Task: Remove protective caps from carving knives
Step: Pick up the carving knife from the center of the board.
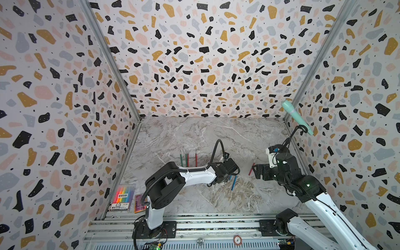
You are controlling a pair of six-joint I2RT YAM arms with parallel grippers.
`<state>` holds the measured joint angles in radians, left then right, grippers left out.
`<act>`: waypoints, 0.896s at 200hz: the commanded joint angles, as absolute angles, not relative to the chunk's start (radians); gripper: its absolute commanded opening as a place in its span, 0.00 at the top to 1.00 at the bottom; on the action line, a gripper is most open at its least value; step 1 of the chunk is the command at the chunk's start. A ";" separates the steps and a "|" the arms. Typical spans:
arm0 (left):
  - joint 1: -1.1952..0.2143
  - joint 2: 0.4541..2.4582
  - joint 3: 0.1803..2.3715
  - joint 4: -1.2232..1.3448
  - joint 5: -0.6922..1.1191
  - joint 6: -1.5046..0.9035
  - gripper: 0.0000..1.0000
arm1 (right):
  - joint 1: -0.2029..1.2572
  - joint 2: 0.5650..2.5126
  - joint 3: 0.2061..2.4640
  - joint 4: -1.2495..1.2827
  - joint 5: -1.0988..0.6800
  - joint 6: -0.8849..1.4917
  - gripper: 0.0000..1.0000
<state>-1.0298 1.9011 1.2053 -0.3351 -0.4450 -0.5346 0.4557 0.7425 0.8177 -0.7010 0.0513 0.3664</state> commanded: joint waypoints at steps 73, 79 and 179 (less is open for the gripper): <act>-1.022 1.963 1.273 -0.351 -0.385 -0.535 0.35 | 0.460 0.712 0.808 -0.689 0.051 0.377 0.01; -1.022 1.969 1.275 -0.355 -0.386 -0.537 0.36 | 0.460 0.709 0.808 -0.689 0.051 0.377 0.01; -1.018 1.986 1.270 -0.352 -0.374 -0.546 0.43 | 0.460 0.704 0.804 -0.684 0.049 0.377 0.01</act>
<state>-1.0222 1.9827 1.2594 -0.3408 -0.3855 -0.5396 0.4557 0.7189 0.8097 -0.6949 0.0505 0.3698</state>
